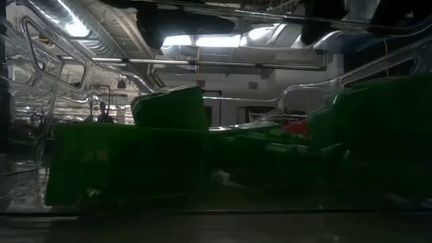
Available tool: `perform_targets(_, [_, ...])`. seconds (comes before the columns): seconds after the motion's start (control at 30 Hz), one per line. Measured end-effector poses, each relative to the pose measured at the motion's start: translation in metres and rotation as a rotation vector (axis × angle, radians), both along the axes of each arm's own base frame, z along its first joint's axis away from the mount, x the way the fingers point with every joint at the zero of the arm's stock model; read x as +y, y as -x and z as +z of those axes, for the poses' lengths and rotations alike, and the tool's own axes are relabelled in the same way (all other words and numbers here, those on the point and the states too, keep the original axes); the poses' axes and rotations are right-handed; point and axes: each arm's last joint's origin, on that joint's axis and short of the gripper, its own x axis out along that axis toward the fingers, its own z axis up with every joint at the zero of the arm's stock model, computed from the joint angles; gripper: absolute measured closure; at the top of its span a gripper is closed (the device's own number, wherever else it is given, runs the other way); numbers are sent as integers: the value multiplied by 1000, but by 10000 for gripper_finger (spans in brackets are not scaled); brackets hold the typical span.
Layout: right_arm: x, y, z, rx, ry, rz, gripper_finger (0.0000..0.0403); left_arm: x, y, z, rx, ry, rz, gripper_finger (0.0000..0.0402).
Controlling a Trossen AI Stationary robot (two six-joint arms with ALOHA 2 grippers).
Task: Sort blocks
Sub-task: Put the green game piece into the bottom right transparent bin
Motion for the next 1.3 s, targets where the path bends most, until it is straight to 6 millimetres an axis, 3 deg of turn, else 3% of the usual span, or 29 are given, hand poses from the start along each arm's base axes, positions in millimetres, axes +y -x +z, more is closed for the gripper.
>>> perform_targets(0.13, [7,24,24,44,2,-44,69,0,0,0,3,-1,-1,147])
perform_targets(0.3, [10,66,29,206,28,-188,81,-1,1,0,3,-2,-3,147])
perform_targets(0.47, [17,106,8,442,43,-344,96,-1,1,0,3,-2,-3,147])
perform_targets(0.7, [43,141,-16,692,-134,-395,107,-1,1,0,3,-3,-4,147])
perform_targets(0.97, [70,171,-36,710,-262,-627,107,3,-2,1,-9,-29,-4,147])
perform_targets(1.3, [68,192,-69,750,-187,-780,107,5,-3,1,-11,-28,1,147])
